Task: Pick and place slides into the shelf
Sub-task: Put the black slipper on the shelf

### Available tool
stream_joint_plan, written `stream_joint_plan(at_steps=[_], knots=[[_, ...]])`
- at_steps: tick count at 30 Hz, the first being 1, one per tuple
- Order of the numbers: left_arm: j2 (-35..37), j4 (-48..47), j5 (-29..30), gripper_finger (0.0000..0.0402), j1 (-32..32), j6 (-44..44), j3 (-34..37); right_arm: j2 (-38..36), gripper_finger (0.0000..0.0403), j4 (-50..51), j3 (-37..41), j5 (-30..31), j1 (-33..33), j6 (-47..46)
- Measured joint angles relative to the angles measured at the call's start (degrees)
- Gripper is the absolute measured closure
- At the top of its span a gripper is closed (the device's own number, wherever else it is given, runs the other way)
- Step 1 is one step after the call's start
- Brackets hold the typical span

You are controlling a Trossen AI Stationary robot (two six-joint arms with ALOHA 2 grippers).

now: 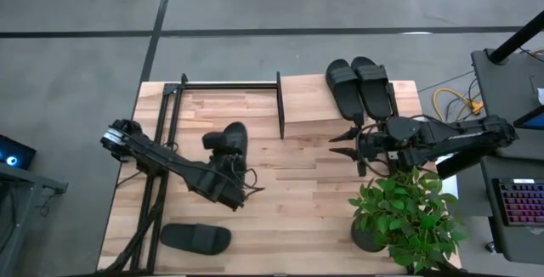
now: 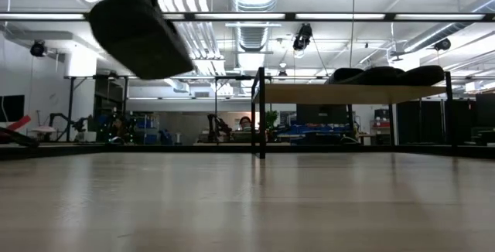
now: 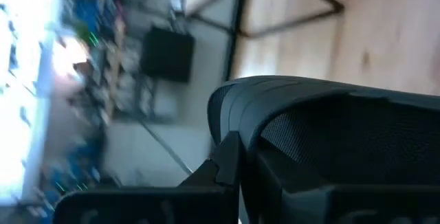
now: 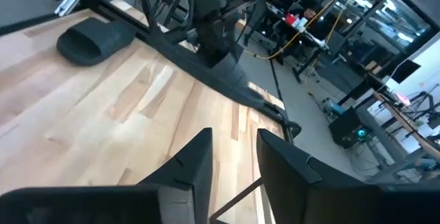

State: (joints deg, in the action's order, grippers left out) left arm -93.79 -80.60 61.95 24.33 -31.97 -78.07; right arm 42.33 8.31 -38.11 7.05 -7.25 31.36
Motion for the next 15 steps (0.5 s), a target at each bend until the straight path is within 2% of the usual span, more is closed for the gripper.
stream_joint_plan(at_steps=[4,8,11,15], knots=[[1.96,8.37,3.78,0.0401,-0.10,13.30,-0.10,2.30,0.0268,-0.21,-1.65,-0.12,-0.02,3.28],[4.65,19.30,3.79,0.0401,-0.04,25.80,-0.12,5.14,0.0237,-0.10,-3.90,-0.17,-0.02,7.65],[6.78,26.89,2.85,0.0401,-0.01,34.28,-0.12,7.65,0.0216,-0.34,-6.01,-0.78,-0.02,10.86],[8.74,38.21,-1.31,0.0401,-0.05,46.03,-0.09,11.46,0.0194,-0.18,-8.62,-4.01,-0.04,15.61]])
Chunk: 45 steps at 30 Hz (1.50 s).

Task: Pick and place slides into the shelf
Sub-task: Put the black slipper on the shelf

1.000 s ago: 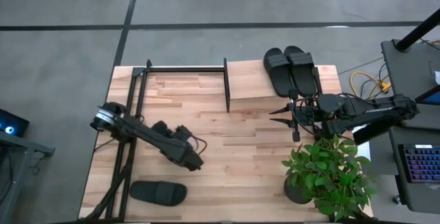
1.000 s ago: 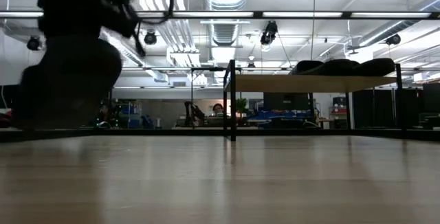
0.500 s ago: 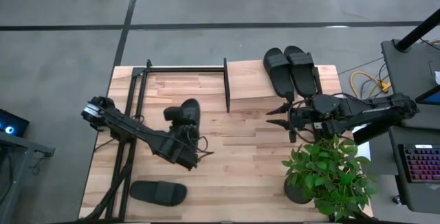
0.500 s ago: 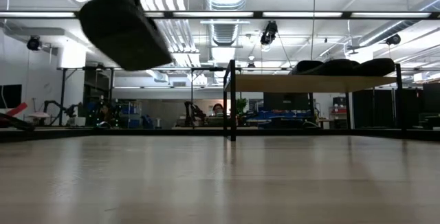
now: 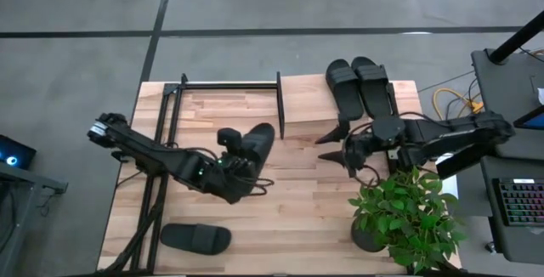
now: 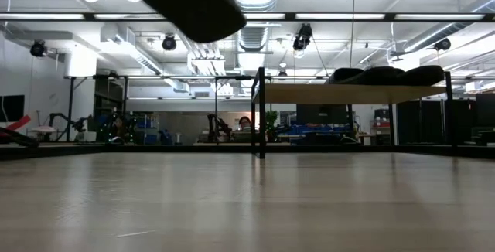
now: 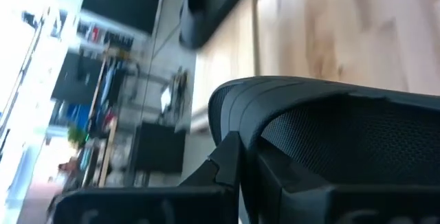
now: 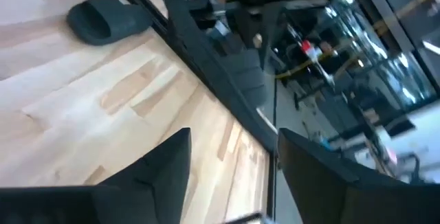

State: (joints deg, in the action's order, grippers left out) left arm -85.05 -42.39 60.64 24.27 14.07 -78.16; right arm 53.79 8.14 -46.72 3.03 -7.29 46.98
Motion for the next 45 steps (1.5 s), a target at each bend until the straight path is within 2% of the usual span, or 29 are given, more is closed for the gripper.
stream_joint_plan(at_steps=[4,7,14,20,28,35,45], knots=[[0.58,9.13,-3.02,0.0401,-0.04,10.11,0.10,4.22,0.0182,0.16,-2.51,-0.08,0.02,4.52],[0.62,12.87,-3.56,0.0402,-0.04,14.43,0.13,7.13,0.0182,0.21,-4.74,-0.01,0.02,7.23],[0.62,18.64,-5.58,0.0402,-0.07,19.44,0.34,13.45,0.0183,2.14,-11.13,0.02,0.02,10.53],[0.62,21.88,-8.23,0.0402,-0.07,22.22,0.47,18.63,0.0184,7.90,-17.20,0.14,0.07,11.59],[0.62,24.36,-9.04,0.0402,-0.04,24.33,0.54,24.37,0.0184,13.82,-24.31,5.00,0.08,11.19],[0.67,24.37,-8.71,0.0402,-0.04,24.41,0.61,25.79,0.0196,16.14,-26.87,7.33,0.07,9.21],[0.69,24.43,-10.80,0.0401,0.09,25.55,0.73,22.37,0.0223,22.48,-26.92,7.56,0.07,5.89]])
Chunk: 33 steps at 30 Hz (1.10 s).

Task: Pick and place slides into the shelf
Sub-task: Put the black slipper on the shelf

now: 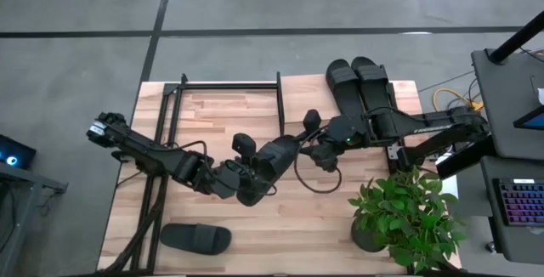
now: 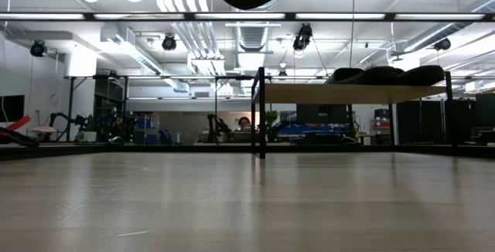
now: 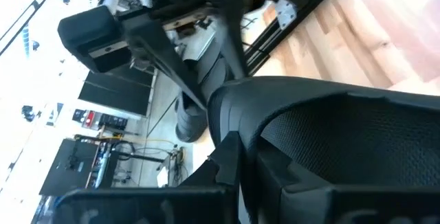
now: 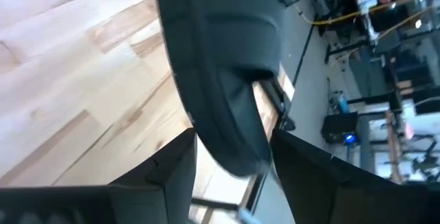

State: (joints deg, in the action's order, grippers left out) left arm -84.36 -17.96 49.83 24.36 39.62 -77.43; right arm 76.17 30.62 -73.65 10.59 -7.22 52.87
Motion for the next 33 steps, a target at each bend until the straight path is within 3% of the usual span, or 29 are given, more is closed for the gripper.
stream_joint_plan(at_steps=[7,13,15,33], knots=[[0.07,3.53,-4.45,0.0401,0.11,3.66,1.34,-3.83,0.0219,3.92,0.00,-1.02,0.00,-4.11],[0.85,8.45,-8.71,0.0401,0.22,9.33,2.29,-6.83,0.0220,7.27,-0.02,-10.50,-0.05,-4.95],[0.95,10.64,-9.25,0.0401,0.22,11.76,2.69,-7.67,0.0221,8.56,-0.02,-11.04,-0.11,-4.95],[1.07,18.54,-13.96,0.0401,-0.26,18.83,2.86,-8.25,0.0225,4.03,0.00,-20.75,-0.39,-0.29]])
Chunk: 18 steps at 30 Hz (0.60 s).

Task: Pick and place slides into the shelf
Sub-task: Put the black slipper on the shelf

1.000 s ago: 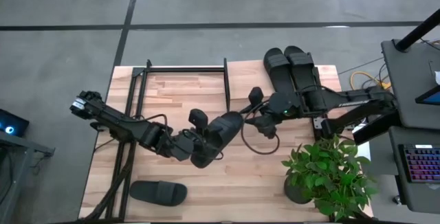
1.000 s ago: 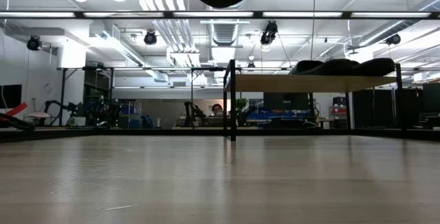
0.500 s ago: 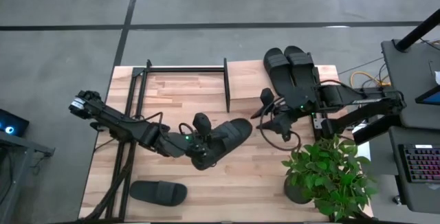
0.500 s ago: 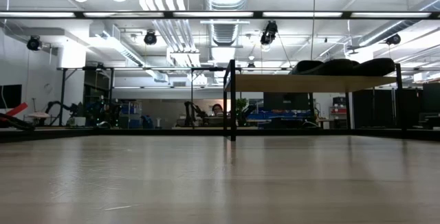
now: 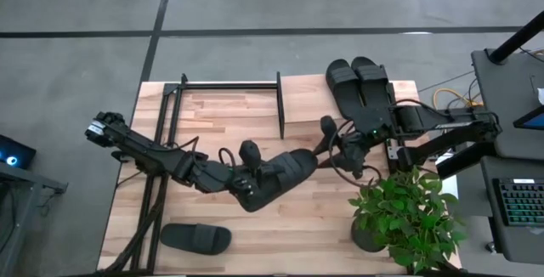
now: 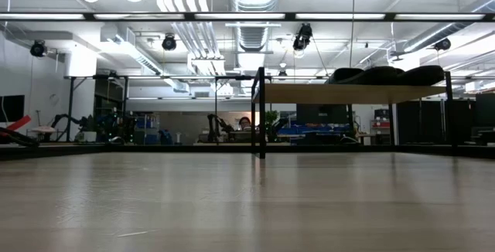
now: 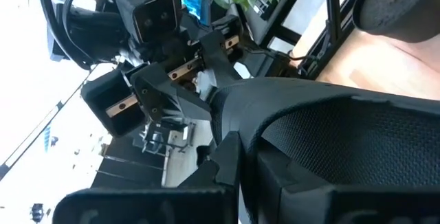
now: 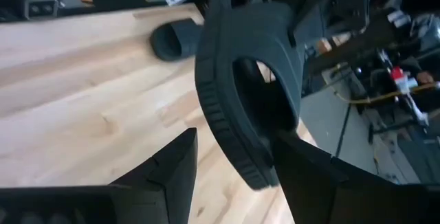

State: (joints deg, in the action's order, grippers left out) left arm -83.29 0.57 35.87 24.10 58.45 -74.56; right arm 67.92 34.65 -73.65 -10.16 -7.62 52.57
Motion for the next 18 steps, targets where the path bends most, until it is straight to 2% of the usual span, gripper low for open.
stream_joint_plan(at_steps=[13,16,18], knots=[[-0.04,4.01,-1.28,0.0401,-0.39,2.56,0.00,0.74,0.0228,-4.55,0.07,-0.93,-0.04,0.23],[-0.04,4.31,-1.30,0.0401,-0.48,2.56,0.00,0.82,0.0244,-5.20,0.07,-0.88,-0.02,0.83],[-0.04,4.36,-1.31,0.0401,-0.50,2.55,-0.02,0.81,0.0268,-5.16,0.07,-0.71,-0.02,1.06]])
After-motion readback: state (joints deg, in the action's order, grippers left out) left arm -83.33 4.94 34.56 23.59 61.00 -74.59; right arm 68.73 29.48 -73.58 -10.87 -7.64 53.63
